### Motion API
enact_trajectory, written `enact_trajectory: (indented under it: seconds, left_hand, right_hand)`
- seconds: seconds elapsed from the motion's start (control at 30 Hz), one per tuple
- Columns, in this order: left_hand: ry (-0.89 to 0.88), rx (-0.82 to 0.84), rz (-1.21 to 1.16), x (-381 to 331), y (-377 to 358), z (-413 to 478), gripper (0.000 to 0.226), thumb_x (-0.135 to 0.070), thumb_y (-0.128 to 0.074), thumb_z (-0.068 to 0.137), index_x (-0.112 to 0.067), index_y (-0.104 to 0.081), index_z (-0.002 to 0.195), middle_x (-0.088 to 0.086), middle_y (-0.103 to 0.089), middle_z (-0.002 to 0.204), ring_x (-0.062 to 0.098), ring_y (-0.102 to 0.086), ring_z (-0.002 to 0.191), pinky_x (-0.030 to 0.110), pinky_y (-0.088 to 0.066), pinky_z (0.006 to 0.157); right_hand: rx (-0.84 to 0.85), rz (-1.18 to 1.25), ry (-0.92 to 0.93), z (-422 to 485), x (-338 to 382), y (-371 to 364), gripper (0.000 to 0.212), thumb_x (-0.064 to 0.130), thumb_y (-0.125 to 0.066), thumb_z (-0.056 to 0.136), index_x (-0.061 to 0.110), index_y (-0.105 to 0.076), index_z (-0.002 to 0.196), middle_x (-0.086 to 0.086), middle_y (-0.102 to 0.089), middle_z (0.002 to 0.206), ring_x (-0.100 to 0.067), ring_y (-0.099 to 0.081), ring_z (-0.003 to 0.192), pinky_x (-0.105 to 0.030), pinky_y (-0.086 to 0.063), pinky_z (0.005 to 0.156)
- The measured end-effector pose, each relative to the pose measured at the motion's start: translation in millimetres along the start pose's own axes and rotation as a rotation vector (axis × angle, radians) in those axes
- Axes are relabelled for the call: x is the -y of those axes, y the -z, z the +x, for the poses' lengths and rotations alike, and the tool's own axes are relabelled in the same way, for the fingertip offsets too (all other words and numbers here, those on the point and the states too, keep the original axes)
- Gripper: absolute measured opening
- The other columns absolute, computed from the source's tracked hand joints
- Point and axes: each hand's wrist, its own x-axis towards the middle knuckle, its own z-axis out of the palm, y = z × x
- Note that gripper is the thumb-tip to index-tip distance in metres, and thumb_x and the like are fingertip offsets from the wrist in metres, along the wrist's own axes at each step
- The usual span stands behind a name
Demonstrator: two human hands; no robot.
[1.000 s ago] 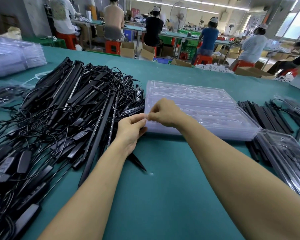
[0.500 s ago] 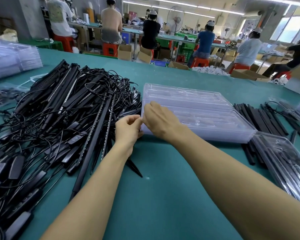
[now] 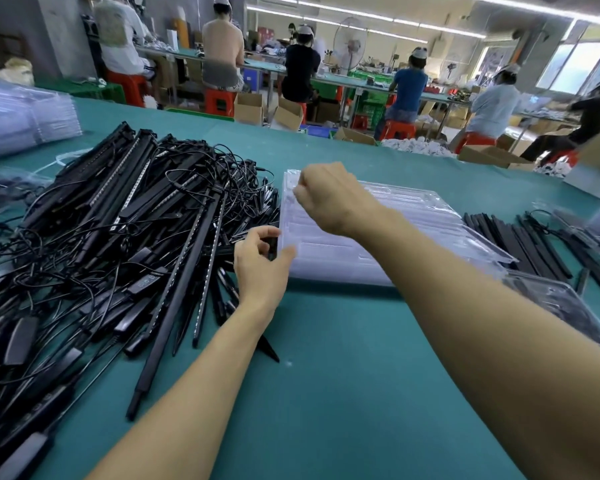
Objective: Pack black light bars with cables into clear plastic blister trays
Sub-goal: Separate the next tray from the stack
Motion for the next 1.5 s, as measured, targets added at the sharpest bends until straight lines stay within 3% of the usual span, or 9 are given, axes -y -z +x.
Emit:
enact_trajectory:
  seconds: [0.1,0.17,0.37,0.53,0.67,0.83,1.13,1.33,1.5]
  left_hand:
    - [0.095,0.044,-0.228,-12.9,-3.4,1.1,0.022,-0.034,-0.063,0.086,-0.03,-0.071,0.066,-0.016,-0.065,0.068,0.001,-0.054,0.063,0.026,-0.042,0.068]
    - [0.162,0.072,-0.202,-16.7,-3.3,4.0,0.033,-0.05,-0.06,0.08,-0.027,-0.071,0.059,-0.016,-0.057,0.057,0.004,-0.047,0.055,0.025,-0.037,0.058]
    - [0.166,0.079,-0.081,-4.1,1.6,9.5,0.04,-0.03,-0.062,0.09,-0.031,-0.066,0.049,-0.013,-0.027,0.043,0.011,-0.026,0.048,0.031,-0.024,0.052]
    - [0.054,0.107,-0.139,5.2,6.4,3.8,0.024,-0.03,-0.06,0.097,-0.019,-0.068,0.077,-0.015,-0.037,0.046,0.008,-0.03,0.047,0.026,-0.028,0.049]
    - [0.064,0.096,-0.222,6.1,7.5,6.9,0.007,-0.016,-0.066,0.092,-0.022,-0.066,0.096,-0.01,-0.05,0.058,0.006,-0.041,0.046,0.021,-0.035,0.038]
    - [0.143,0.087,-0.205,7.8,7.3,9.4,0.011,-0.008,-0.065,0.086,-0.017,-0.061,0.09,-0.002,-0.049,0.064,0.005,-0.041,0.041,0.021,-0.035,0.036]
    - [0.289,0.121,-0.214,8.9,9.5,15.0,0.017,-0.006,-0.062,0.084,-0.017,-0.055,0.072,-0.004,-0.047,0.056,0.008,-0.037,0.036,0.022,-0.03,0.039]
    - [0.297,0.143,-0.13,9.6,8.4,15.3,0.012,-0.008,-0.06,0.083,-0.016,-0.054,0.076,-0.003,-0.047,0.059,0.01,-0.041,0.033,0.027,-0.034,0.047]
    - [0.25,0.144,-0.136,7.8,6.6,14.0,0.013,-0.007,-0.055,0.084,-0.019,-0.055,0.079,-0.001,-0.047,0.066,0.01,-0.04,0.043,0.023,-0.034,0.039]
  right_hand:
    - [0.144,0.103,-0.019,-8.0,-0.6,-21.3,0.038,0.014,-0.043,0.097,0.011,-0.032,0.061,-0.008,-0.035,0.061,-0.029,-0.035,0.065,-0.037,-0.029,0.059]
    - [0.186,0.185,-0.036,-12.5,-3.1,-30.1,0.04,0.012,-0.044,0.096,0.009,-0.032,0.058,-0.01,-0.033,0.059,-0.026,-0.03,0.061,-0.037,-0.025,0.057]
    - [0.2,0.314,-0.073,-22.6,-2.9,-45.7,0.035,0.012,-0.047,0.095,0.006,-0.039,0.062,-0.008,-0.03,0.058,-0.02,-0.024,0.055,-0.035,-0.019,0.053]
    - [0.165,0.292,-0.098,-23.0,-3.7,-48.8,0.032,0.015,-0.045,0.096,0.005,-0.046,0.066,-0.012,-0.043,0.063,-0.024,-0.033,0.061,-0.036,-0.027,0.055]
    - [0.154,0.22,-0.102,-23.4,-2.3,-54.1,0.036,0.018,-0.042,0.097,0.012,-0.035,0.061,-0.006,-0.041,0.064,-0.029,-0.039,0.068,-0.035,-0.027,0.057]
    - [0.149,0.134,-0.085,-31.4,3.5,-58.2,0.025,0.018,-0.041,0.096,0.008,-0.046,0.073,-0.015,-0.054,0.082,-0.035,-0.046,0.079,-0.037,-0.031,0.063]
    - [0.163,-0.031,0.001,-38.2,18.7,-53.3,0.007,0.01,-0.049,0.093,0.01,-0.042,0.093,-0.013,-0.044,0.099,-0.031,-0.042,0.081,-0.038,-0.035,0.069]
    - [-0.248,-0.013,-0.075,-2.3,-3.2,-2.5,0.029,0.001,-0.038,0.098,0.014,-0.032,0.073,-0.005,-0.035,0.079,-0.021,-0.034,0.062,-0.033,-0.026,0.059]
    - [-0.223,-0.218,0.1,-23.0,3.1,-32.6,0.009,0.009,-0.041,0.103,0.008,-0.045,0.095,-0.008,-0.039,0.09,-0.025,-0.045,0.061,-0.039,-0.04,0.051]
